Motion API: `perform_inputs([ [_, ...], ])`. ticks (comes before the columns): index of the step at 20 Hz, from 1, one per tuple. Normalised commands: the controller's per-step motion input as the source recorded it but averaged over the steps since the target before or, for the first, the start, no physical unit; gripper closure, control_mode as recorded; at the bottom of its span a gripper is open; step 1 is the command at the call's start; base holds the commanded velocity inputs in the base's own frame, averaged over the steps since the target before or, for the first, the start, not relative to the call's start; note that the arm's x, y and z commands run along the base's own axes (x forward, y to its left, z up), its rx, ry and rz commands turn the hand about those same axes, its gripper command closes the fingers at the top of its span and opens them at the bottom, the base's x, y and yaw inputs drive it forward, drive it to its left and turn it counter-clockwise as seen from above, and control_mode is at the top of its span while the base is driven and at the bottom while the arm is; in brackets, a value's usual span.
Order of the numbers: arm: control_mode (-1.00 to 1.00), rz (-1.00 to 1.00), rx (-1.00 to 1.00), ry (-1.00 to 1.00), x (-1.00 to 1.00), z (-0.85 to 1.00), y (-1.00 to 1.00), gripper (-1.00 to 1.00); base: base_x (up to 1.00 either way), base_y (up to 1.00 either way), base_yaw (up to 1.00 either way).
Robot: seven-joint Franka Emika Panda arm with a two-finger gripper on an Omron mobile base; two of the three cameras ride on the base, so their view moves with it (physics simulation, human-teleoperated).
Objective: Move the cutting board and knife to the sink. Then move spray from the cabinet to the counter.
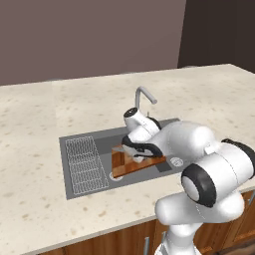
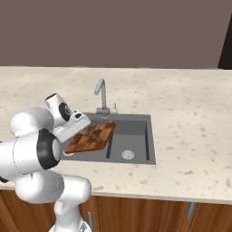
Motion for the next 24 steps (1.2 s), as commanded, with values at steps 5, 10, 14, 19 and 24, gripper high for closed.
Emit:
perform_inputs([
  [5,-1.0,-0.15,0.0,0.0,-0.9,0.61,0.04,-1.0,0.0,0.0,0.0],
  [10,-1.0,-0.15,0.01,0.0,-0.97,0.54,0.0,-1.0,0.0,0.0,0.0],
  [14,-1.0,-0.14,0.02,0.0,-0.91,0.25,0.11,-1.0,0.0,0.0,0.0],
  [19,-1.0,-0.07,0.01,-0.04,-0.62,0.06,0.42,-1.0,0.0,0.0,0.0],
  [24,-1.0,0.01,0.0,0.0,-0.07,0.0,0.09,-1.0,0.0,0.0,0.0],
])
